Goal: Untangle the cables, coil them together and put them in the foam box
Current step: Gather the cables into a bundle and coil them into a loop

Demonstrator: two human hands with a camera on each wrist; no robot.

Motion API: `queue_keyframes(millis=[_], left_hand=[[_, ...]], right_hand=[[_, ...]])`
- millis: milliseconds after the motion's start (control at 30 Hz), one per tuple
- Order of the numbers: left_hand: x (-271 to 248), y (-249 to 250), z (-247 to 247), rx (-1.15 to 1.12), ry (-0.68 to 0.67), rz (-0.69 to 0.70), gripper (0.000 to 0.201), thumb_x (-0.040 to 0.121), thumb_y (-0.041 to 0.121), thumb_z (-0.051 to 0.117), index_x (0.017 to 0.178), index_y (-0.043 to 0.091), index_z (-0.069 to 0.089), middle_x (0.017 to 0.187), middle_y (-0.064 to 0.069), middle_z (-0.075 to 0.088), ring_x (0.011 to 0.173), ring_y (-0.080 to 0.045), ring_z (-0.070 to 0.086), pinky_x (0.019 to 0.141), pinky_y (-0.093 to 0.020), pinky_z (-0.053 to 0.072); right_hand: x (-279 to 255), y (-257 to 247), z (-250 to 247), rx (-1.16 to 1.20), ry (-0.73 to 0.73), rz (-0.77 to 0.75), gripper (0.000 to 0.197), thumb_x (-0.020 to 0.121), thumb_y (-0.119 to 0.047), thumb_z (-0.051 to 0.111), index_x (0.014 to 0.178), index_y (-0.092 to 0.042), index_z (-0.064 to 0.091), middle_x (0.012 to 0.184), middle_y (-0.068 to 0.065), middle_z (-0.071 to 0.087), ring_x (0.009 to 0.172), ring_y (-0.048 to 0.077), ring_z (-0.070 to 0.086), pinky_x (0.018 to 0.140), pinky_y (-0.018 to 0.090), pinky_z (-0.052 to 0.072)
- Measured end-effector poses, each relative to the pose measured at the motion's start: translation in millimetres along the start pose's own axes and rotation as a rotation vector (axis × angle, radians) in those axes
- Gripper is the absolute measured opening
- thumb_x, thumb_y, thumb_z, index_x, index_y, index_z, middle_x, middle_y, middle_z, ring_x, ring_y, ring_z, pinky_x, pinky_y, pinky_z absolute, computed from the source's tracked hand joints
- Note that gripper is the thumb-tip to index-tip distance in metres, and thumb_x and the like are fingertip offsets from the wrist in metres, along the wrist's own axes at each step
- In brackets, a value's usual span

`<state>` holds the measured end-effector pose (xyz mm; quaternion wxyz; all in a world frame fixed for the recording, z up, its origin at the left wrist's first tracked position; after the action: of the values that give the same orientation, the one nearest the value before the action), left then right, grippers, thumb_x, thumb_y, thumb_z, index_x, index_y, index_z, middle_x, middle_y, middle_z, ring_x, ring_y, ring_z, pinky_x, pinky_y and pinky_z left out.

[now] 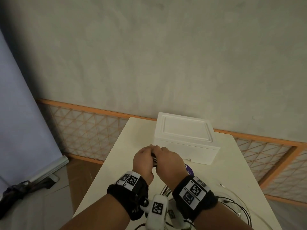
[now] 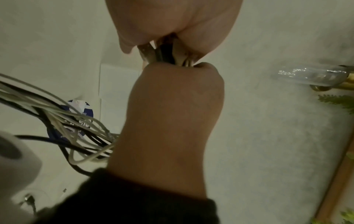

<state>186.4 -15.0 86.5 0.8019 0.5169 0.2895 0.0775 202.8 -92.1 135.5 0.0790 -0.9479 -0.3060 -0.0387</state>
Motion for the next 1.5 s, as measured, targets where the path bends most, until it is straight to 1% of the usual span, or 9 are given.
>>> queue_keyframes(millis=[167,300,433,667,800,1067,1267,1367,1500], left_hand=[[-6,-2,3,-0.029,-0.008,-0.054,0.025,0.096,0.023,0.052,0.088,0.007,0.069,0.092,-0.014,0.07,0.076,-0.022,0.065,0.061,-0.028,0.047],[-11,-4,11,-0.034,-0.047,-0.105,0.037,0.1,0.036,0.043,0.093,0.009,0.067,0.089,-0.009,0.071,0.085,-0.021,0.066,0.073,-0.033,0.05],[-7,0,12,0.006,-0.056,-0.111,0.042,0.098,0.043,0.045,0.091,0.008,0.066,0.079,-0.008,0.066,0.071,-0.02,0.06,0.062,-0.029,0.046],[-5,-3,18,-0.294,-0.155,-0.267,0.043,0.095,0.046,0.049,0.096,0.006,0.066,0.081,-0.012,0.072,0.069,-0.026,0.068,0.065,-0.034,0.052],[-6,2,19,-0.127,-0.144,-0.198,0.027,0.097,0.029,0.05,0.095,0.007,0.067,0.081,-0.009,0.07,0.071,-0.024,0.064,0.062,-0.031,0.049],[-1,5,18,0.075,-0.142,-0.06,0.033,0.099,0.032,0.048,0.096,0.007,0.069,0.091,-0.013,0.071,0.076,-0.024,0.065,0.061,-0.031,0.052],[-3,14,18,0.274,-0.468,-0.084,0.017,0.088,0.022,0.065,0.092,0.006,0.064,0.09,-0.012,0.068,0.081,-0.025,0.065,0.08,-0.037,0.054],[-2,17,9,0.407,-0.695,-0.159,0.03,0.075,0.021,0.072,0.1,0.006,0.064,0.092,-0.012,0.067,0.086,-0.025,0.063,0.09,-0.041,0.048],[-10,5,19,0.597,-0.859,-0.189,0.041,0.067,0.007,0.077,0.104,0.002,0.062,0.087,-0.01,0.064,0.077,-0.018,0.061,0.073,-0.031,0.053]], right_hand=[[1,5,-3,-0.043,-0.024,0.043,0.035,0.084,-0.009,0.049,0.118,-0.015,0.043,0.105,0.006,0.057,0.087,0.026,0.062,0.061,0.03,0.038],[-2,6,-2,-0.071,-0.043,0.047,0.028,0.085,-0.014,0.048,0.113,-0.014,0.044,0.101,0.005,0.06,0.085,0.025,0.062,0.06,0.029,0.039],[-2,9,-4,-0.079,-0.062,0.063,0.025,0.085,-0.013,0.048,0.11,-0.012,0.047,0.096,0.004,0.062,0.078,0.023,0.061,0.059,0.029,0.042],[-2,12,-10,-0.047,0.0,0.067,0.033,0.089,-0.02,0.047,0.122,-0.017,0.045,0.103,0.003,0.063,0.088,0.024,0.064,0.061,0.028,0.039],[1,18,-7,-0.02,0.011,0.089,0.035,0.089,-0.019,0.047,0.123,-0.02,0.045,0.104,0.002,0.062,0.09,0.024,0.064,0.062,0.029,0.041],[2,24,-9,-0.043,-0.008,0.064,0.028,0.089,-0.02,0.047,0.116,-0.021,0.052,0.099,0.0,0.063,0.088,0.022,0.062,0.062,0.028,0.039],[0,28,-4,-0.141,-0.088,0.015,0.024,0.089,-0.013,0.044,0.109,-0.015,0.057,0.102,0.003,0.063,0.092,0.025,0.062,0.067,0.029,0.04],[-3,23,-5,-0.17,-0.09,-0.097,0.021,0.089,-0.014,0.044,0.106,-0.016,0.056,0.099,0.005,0.063,0.09,0.029,0.062,0.066,0.032,0.041],[-6,2,-3,-0.193,-0.142,-0.27,0.028,0.092,-0.02,0.043,0.117,-0.012,0.053,0.102,0.008,0.062,0.09,0.03,0.062,0.066,0.034,0.043]])
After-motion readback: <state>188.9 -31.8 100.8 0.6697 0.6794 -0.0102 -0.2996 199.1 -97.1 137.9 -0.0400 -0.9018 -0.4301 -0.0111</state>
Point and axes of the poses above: each hand's wrist, its own x-axis towards the middle knuckle, its own z-axis out of the palm, y = z × x, the point moved 7 cm from there along x, towards the middle knuckle
